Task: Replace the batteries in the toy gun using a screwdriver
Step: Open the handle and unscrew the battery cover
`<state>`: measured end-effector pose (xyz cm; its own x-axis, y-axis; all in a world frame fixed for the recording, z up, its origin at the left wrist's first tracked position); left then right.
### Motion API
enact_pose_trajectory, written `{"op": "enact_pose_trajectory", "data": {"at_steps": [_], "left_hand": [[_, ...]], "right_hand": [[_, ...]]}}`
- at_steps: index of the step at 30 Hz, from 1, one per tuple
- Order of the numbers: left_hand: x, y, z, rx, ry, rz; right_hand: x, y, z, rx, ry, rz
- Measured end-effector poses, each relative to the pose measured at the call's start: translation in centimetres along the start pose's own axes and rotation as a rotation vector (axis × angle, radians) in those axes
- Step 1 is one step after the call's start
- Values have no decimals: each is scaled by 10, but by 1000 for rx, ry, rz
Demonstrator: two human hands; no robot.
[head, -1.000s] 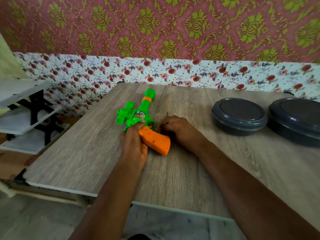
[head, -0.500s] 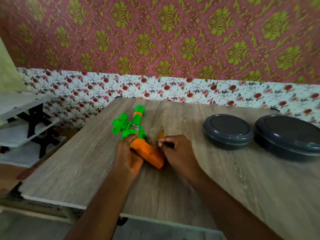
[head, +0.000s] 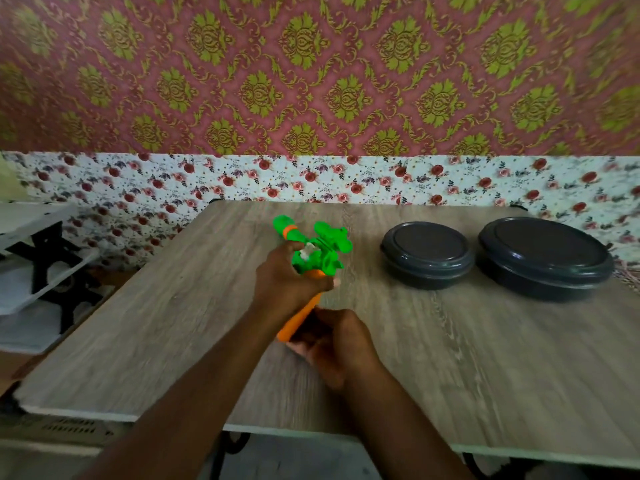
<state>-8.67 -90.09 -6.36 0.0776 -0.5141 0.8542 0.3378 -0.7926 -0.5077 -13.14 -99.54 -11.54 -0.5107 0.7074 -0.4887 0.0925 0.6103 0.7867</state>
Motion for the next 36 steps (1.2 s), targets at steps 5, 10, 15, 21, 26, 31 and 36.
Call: {"op": "enact_pose_trajectory", "data": {"at_steps": [5,10,15,21,26,31,36], "left_hand": [[12,8,0,-15,37,95],[12,1,2,10,69,127],[15,-2,-4,56,106,128],[13,-7,1,37,84,89],[13,-10,3,49,60,51],[20,-22,0,83,44,-162],[2,-38,-9,137,-40,-603]], "right_hand": [[0,2,-6,16,-12,266],[0,-2,-5,81,-45,265],[1,13,-9,64,-53,322],[3,16,-11,-2,-20,375],[5,15,-8,-22,-78,288],[-2,9,-8,48,-174,67],[-21,-5,-18,100,-271,-228]]}}
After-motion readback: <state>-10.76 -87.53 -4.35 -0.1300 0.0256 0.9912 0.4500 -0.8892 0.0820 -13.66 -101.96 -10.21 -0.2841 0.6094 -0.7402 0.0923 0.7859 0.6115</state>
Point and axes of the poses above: each hand's wrist, its own z-axis towards the middle knuckle, its own y-axis out of the palm, x = y × z, the point moved 4 cm from there along z, towards the middle knuckle, and after that the axes turned 3 degrees about -y, right-handed, at the moved point
